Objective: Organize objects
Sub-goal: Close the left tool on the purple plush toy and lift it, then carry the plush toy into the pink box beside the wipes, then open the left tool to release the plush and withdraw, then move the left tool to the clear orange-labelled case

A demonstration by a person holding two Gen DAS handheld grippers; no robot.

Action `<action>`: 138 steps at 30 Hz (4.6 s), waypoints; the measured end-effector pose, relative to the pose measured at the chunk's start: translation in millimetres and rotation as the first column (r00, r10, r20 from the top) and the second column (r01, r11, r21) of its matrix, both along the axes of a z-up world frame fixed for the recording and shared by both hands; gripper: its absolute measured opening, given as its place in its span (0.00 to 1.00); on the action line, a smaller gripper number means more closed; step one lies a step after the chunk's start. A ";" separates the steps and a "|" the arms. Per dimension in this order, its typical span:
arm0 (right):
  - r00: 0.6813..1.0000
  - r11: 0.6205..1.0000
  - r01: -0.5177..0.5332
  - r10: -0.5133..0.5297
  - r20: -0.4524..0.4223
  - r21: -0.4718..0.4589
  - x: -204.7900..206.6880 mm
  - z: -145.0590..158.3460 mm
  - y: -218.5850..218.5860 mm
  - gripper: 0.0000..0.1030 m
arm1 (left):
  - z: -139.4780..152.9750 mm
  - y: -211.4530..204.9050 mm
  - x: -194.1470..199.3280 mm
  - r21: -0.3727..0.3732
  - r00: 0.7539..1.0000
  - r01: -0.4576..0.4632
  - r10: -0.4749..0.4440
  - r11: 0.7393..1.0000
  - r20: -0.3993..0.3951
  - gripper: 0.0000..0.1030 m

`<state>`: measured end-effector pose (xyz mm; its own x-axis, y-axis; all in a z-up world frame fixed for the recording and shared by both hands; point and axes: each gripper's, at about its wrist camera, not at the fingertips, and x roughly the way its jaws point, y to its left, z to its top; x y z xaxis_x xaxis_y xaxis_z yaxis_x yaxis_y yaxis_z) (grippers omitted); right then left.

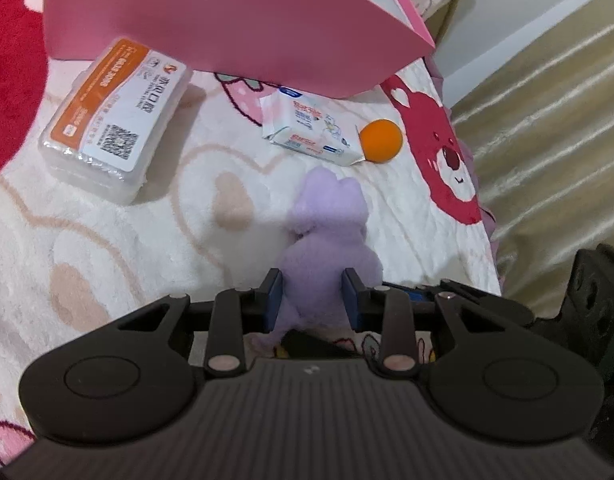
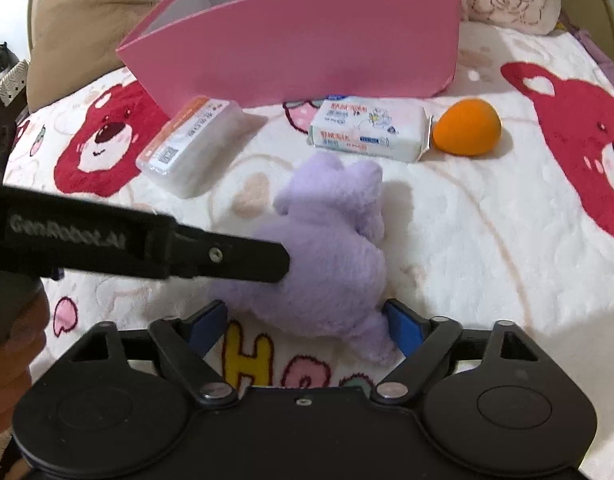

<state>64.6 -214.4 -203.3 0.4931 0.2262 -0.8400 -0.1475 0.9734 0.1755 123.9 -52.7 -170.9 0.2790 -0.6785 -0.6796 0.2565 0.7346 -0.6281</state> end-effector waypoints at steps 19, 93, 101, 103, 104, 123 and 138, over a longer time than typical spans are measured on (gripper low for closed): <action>0.955 0.974 -0.166 0.198 0.221 -0.156 -20.3 68.4 42.8 0.68 | 93.8 35.9 -29.5 0.075 0.988 -0.032 0.020 0.997 0.151 0.30; 0.982 0.993 -0.115 0.113 0.155 0.004 78.6 207.0 -2.0 0.70 | 215.8 89.0 60.9 0.408 0.973 -0.156 0.070 0.900 0.218 0.61; 0.978 0.993 -0.119 0.114 0.174 0.017 32.3 216.6 -0.9 0.75 | 217.5 86.9 20.3 0.395 0.975 -0.107 0.019 0.912 0.221 0.66; 0.974 0.992 -0.127 0.119 0.195 0.029 21.8 215.5 1.6 0.75 | 213.5 84.6 15.3 0.395 0.976 -0.101 0.015 0.913 0.216 0.66; 0.972 0.991 -0.128 0.119 0.202 0.034 15.9 214.2 3.4 0.76 | 211.1 83.6 12.2 0.391 0.976 -0.098 0.012 0.915 0.215 0.66; 0.948 0.971 -0.237 0.233 0.217 -0.005 10.0 102.5 67.5 0.84 | 134.6 89.6 10.6 0.347 0.977 -0.074 -0.002 0.935 0.214 0.74; 0.946 0.966 -0.253 0.258 0.197 -0.054 58.5 27.1 104.7 0.84 | 62.4 100.2 44.4 0.279 0.983 -0.137 0.097 0.950 0.154 0.66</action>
<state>123.1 -109.7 -176.2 0.5806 0.3451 -0.7374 -0.4213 0.9024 0.0905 168.2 47.5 -108.6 0.4488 -0.4166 -0.7906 0.2263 0.9088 -0.3505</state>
